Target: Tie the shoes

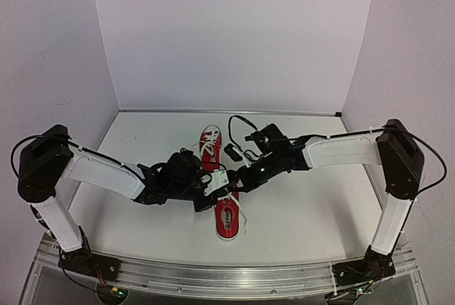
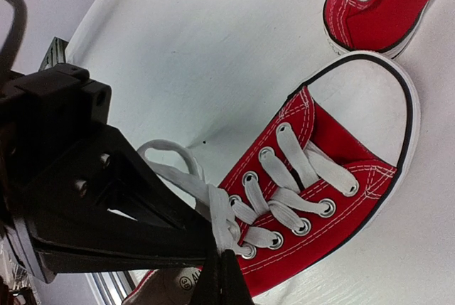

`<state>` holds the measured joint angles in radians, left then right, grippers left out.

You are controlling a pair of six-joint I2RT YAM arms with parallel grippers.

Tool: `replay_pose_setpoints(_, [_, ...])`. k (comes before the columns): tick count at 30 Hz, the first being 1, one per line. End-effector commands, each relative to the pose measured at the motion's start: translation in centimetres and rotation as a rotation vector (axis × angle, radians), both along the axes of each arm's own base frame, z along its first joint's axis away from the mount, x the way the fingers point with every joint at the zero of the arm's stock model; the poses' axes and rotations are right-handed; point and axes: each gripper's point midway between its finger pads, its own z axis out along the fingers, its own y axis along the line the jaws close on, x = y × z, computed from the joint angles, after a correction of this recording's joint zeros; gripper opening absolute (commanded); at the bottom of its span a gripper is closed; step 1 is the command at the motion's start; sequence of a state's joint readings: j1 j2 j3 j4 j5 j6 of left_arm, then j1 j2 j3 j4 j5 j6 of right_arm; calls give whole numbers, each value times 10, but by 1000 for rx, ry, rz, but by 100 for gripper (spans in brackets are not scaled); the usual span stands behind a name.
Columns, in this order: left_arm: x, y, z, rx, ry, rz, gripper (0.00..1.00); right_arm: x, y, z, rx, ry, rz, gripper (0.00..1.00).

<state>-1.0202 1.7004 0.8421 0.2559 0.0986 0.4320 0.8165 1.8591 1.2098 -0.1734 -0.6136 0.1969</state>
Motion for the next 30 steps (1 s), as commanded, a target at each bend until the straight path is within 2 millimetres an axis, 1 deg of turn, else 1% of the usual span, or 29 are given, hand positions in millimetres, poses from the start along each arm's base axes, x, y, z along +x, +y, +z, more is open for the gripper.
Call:
replay_pose_setpoints(1, [13,-4,5,-43,1,60,0,6,4,21,48,-41,-9,0])
replay_pose_setpoints(6, [24,1,3,-64,10,140,0,4,5,21,53,-37,-4,0])
replay_pose_setpoints(11, [27,-3,0,-143,66,197,0,1,8,25,80,-32,12,0])
replay_pose_setpoints(15, [20,-9,2,-250,124,190,0,0,10,26,101,-19,16,0])
replay_pose_setpoints(21, [11,-13,5,-395,192,175,0,-5,15,18,132,31,19,0])
replay_pose_setpoints(24, [7,-13,3,-445,228,171,0,-8,15,15,141,49,21,0])
replay_pose_setpoints(27, [6,-15,4,-493,247,166,0,-13,15,13,142,66,31,0])
replay_pose_setpoints(30, [6,-17,8,-537,250,153,0,-18,13,6,133,91,36,0])
